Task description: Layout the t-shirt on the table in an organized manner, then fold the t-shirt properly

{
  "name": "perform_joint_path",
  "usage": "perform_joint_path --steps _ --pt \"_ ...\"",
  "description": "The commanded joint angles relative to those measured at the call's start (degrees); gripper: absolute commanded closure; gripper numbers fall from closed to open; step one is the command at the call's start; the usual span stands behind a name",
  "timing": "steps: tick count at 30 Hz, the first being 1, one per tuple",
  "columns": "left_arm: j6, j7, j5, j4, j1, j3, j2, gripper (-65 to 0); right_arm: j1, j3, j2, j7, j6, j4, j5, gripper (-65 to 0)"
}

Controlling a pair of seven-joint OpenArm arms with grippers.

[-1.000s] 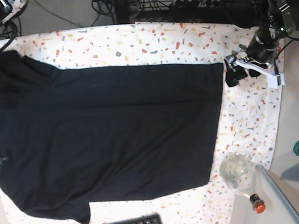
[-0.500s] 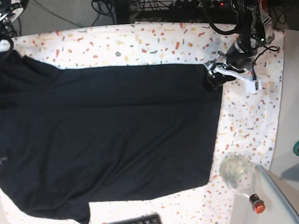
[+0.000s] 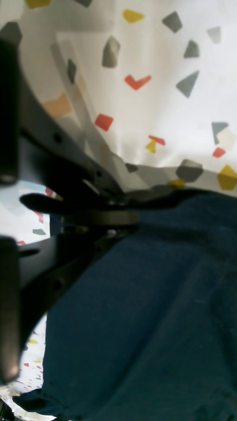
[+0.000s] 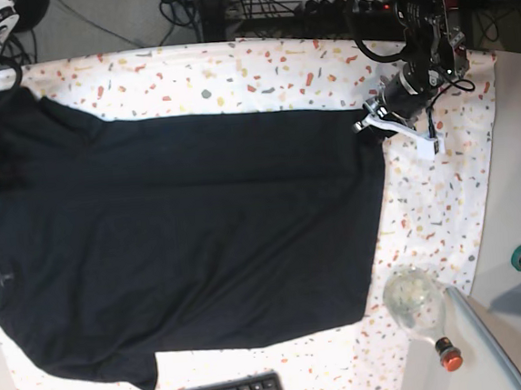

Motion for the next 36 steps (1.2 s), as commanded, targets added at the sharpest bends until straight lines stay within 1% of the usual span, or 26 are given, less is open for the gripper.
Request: perform_joint_path --steps 1,2,3,4,5,7,9,11,12,15,16,19,22,24,25,27,30,34,35,36 --pt "0.50 2.14 0.77 0.27 0.29 0.22 -0.41 0.0 0.22 -0.19 -0.74 -2.42 1.79 0.07 -0.48 -36.3" --pt "0.50 2.14 -0.20 0.27 0.29 0.22 -0.67 0.0 0.22 0.34 -0.74 -2.42 2.23 0.16 -0.48 -29.1" --pt "0.50 2.23 -1.25 0.27 0.29 0.22 -0.76 0.0 0.22 1.13 -0.74 -2.42 2.23 0.25 -0.48 -20.0" --pt "0.50 2.23 -2.75 0.62 0.29 0.22 -1.20 0.0 0.22 2.01 -0.74 -2.42 2.50 0.34 -0.48 -7.5" --pt "0.50 2.23 -3.71 1.59 0.64 0.49 -2.17 0.0 0.22 2.27 -0.47 -2.77 2.58 0.34 -0.48 0.0" --pt "0.50 2.40 -5.30 4.66 1.52 0.84 -3.57 0.0 -0.39 2.97 -0.30 -4.09 2.58 1.92 -0.48 0.0" --pt "0.50 3.46 -5.47 9.59 3.98 0.22 -4.54 0.0 -3.03 2.45 -0.30 -7.43 2.67 7.81 -0.48 0.0" --pt "0.50 3.81 -5.38 15.30 6.35 0.22 -5.86 0.0 -5.93 2.45 -0.91 -11.21 4.03 15.81 -0.48 0.0" --pt "0.50 3.72 -5.30 18.38 8.02 0.22 -6.56 0.0 -7.78 2.45 -1.17 -13.32 4.03 20.03 -0.48 0.0" --pt "0.76 3.63 -5.30 27.26 12.77 0.05 -8.14 0.0 -12.35 2.89 -3.37 -19.65 4.03 31.99 -0.48 0.0" --pt "0.76 3.54 -5.30 30.16 14.79 -1.10 -8.41 0.0 -14.20 2.97 -3.81 -21.50 4.03 36.47 -0.48 0.0" --pt "0.76 3.54 -5.30 37.37 20.15 -7.34 -7.62 0.0 -19.21 2.97 -6.54 -25.63 4.03 47.46 -0.48 0.0" --pt "0.50 3.54 -5.73 42.29 24.90 -14.63 -5.15 0.0 -22.64 2.97 -9.26 -27.92 4.03 56.60 -0.48 0.0" --pt "0.41 3.54 -6.44 43.70 26.40 -18.59 -3.57 0.0 -23.69 2.97 -11.02 -29.23 4.03 62.75 -0.48 0.0" --pt "0.41 3.54 -7.93 43.78 26.57 -20.09 -3.40 0.0 -23.69 2.97 -11.72 -29.85 4.03 66.10 -0.48 0.0" --pt "0.41 3.54 -11.62 43.70 25.87 -20.96 -3.48 0.0 -23.25 2.53 -12.34 -31.08 4.03 70.58 -0.48 0.0" --pt "0.41 3.81 -16.72 43.52 20.77 -20.17 -5.51 0.0 -17.63 2.36 -11.90 -33.63 4.03 71.90 -0.83 0.0" --pt "0.85 3.90 -18.04 43.52 12.51 -15.60 -7.88 0.0 -8.92 2.27 -8.38 -40.31 4.03 71.72 -0.83 0.0" --pt "1.90 3.90 -17.87 43.43 9.43 -13.84 -8.06 0.0 -6.46 2.27 -7.33 -41.89 4.03 71.72 -0.83 0.0" --pt "3.92 3.90 -17.60 43.35 6.70 -12.17 -8.14 0.0 -3.91 1.92 -6.10 -43.12 4.03 71.63 -0.83 0.0"
